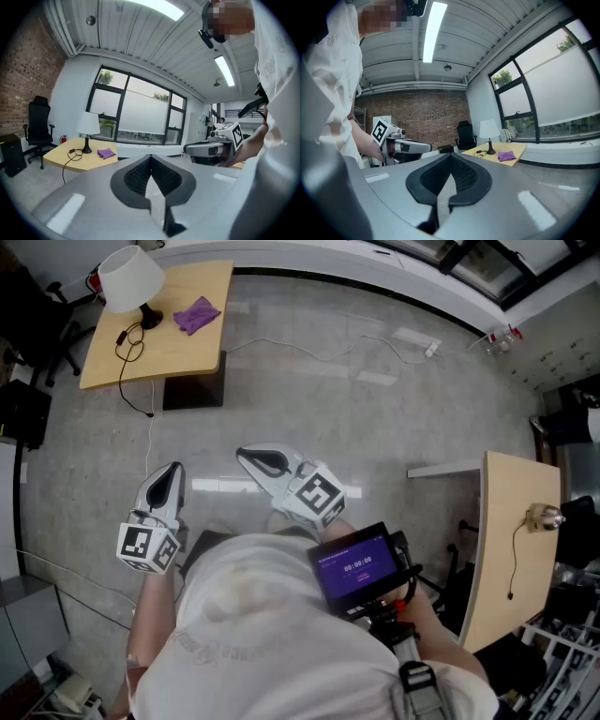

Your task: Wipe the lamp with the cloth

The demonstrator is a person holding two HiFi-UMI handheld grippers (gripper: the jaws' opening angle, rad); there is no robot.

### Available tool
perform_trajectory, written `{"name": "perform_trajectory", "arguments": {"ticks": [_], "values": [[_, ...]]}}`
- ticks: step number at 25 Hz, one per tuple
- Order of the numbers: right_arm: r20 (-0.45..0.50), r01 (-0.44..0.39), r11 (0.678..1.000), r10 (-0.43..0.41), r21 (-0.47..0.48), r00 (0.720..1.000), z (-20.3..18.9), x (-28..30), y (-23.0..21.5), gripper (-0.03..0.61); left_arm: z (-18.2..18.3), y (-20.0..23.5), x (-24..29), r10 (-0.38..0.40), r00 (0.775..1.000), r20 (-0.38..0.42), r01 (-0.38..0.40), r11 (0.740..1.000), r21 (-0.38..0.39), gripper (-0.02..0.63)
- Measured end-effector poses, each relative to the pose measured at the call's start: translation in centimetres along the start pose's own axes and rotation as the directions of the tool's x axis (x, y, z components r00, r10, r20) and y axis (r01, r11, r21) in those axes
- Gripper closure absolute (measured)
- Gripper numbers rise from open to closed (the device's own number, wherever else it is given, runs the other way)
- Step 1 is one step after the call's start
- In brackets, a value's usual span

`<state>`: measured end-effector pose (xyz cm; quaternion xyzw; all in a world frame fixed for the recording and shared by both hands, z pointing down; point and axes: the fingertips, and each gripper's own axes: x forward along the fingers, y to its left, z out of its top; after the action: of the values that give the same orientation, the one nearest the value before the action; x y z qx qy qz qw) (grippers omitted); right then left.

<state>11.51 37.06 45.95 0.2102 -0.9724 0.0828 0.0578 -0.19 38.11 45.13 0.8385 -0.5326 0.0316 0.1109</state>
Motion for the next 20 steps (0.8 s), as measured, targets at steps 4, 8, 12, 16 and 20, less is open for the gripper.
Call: {"name": "perform_trajectory", "arguments": {"ticks": [4, 8, 12, 16, 20], "values": [[0.009, 0.066, 0.993, -0.067, 0.102, 0.998, -1.6, -3.9, -0.9, 0.565, -2.9, -3.5, 0.2, -0.027, 0.999, -0.041, 0.025, 0.999, -0.038, 0.612], [-0.006, 0.104, 0.983, -0.104, 0.152, 0.995, -2.5, -6.7, -0.8, 0.565, -3.7, -5.9, 0.0, -0.050, 0.996, -0.079, 0.045, 0.997, -0.056, 0.612], [-0.020, 0.095, 0.983, -0.093, 0.157, 0.995, -3.2, -6.7, -1.2, 0.565, -3.2, -6.5, 0.3, -0.040, 0.996, -0.075, 0.038, 0.999, -0.038, 0.612], [-0.025, 0.087, 0.981, -0.084, 0.173, 0.996, -4.2, -6.8, -1.3, 0.565, -3.3, -7.1, 0.5, -0.033, 0.996, -0.086, 0.030, 0.999, -0.030, 0.612], [-0.033, 0.078, 0.983, -0.073, 0.164, 0.997, -4.2, -6.9, -1.5, 0.565, -3.2, -7.5, 0.5, -0.025, 0.996, -0.087, 0.023, 1.000, -0.020, 0.612]]}}
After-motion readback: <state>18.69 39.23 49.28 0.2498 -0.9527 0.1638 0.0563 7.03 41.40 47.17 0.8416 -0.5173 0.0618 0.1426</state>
